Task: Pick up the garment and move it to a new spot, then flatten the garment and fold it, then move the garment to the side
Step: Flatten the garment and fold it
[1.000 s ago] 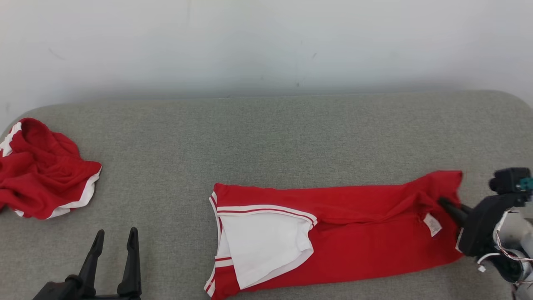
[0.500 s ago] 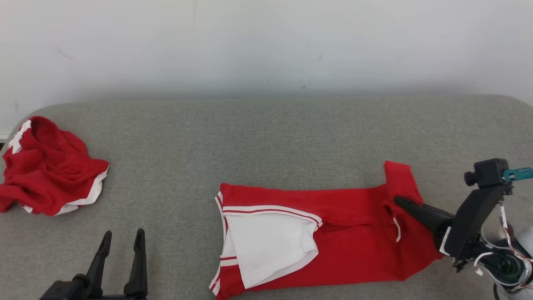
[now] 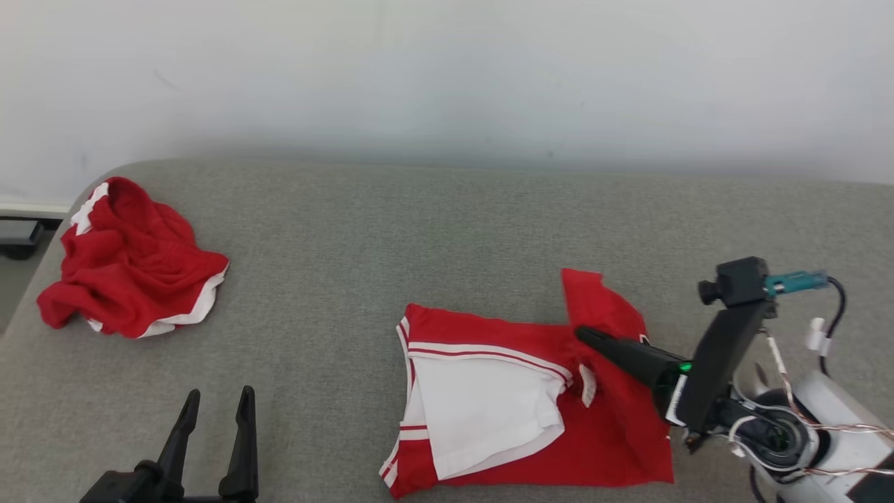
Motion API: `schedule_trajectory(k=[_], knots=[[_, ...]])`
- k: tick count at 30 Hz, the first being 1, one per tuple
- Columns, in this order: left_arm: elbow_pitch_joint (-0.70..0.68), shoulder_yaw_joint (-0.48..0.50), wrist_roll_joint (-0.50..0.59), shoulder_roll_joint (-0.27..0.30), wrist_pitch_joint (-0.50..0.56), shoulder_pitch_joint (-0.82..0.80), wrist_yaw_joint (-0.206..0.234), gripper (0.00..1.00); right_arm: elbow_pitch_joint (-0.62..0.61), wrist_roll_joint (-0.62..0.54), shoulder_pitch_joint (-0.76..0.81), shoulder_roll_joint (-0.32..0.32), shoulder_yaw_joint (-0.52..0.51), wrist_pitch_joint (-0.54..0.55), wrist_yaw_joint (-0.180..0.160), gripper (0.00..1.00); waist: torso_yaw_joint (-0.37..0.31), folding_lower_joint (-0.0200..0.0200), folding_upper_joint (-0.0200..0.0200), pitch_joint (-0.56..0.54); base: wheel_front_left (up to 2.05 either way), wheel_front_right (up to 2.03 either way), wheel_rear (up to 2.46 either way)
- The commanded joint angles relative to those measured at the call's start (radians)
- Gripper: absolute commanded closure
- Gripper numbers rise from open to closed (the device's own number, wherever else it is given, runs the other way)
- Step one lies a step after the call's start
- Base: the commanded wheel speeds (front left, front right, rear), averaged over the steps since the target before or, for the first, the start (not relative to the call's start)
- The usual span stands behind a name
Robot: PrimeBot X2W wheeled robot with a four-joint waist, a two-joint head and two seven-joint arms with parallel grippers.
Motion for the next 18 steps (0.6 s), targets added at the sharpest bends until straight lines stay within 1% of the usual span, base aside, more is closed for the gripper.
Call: schedule_trajectory(k=[1,5,14,18], knots=[[0.002,0.001,0.003,0.0,-0.006,-0.01,-0.004,0.0,0.005,0.004,-0.017,0.015,0.008,-0.001,-0.001,1.0,0.018,0.0001,0.0,0.0,0.0,0.0,0.0],[0.007,-0.006,0.003,-0.002,-0.006,-0.017,-0.005,0.0,0.023,0.004,-0.041,0.061,0.033,-0.009,0.0,1.0,0.042,0.0001,0.0,0.0,0.0,0.0,0.0],[0.017,-0.018,-0.002,-0.007,-0.006,-0.029,-0.006,0.0,0.102,-0.033,-0.093,0.14,0.086,-0.036,0.0,1.0,0.087,0.0001,0.0,0.007,0.0,0.0,0.0],[0.021,-0.02,-0.003,-0.008,-0.006,-0.032,-0.005,0.0,0.136,-0.048,-0.109,0.155,0.103,-0.048,-0.001,1.0,0.098,0.0001,0.0,0.01,0.0,0.0,0.0]])
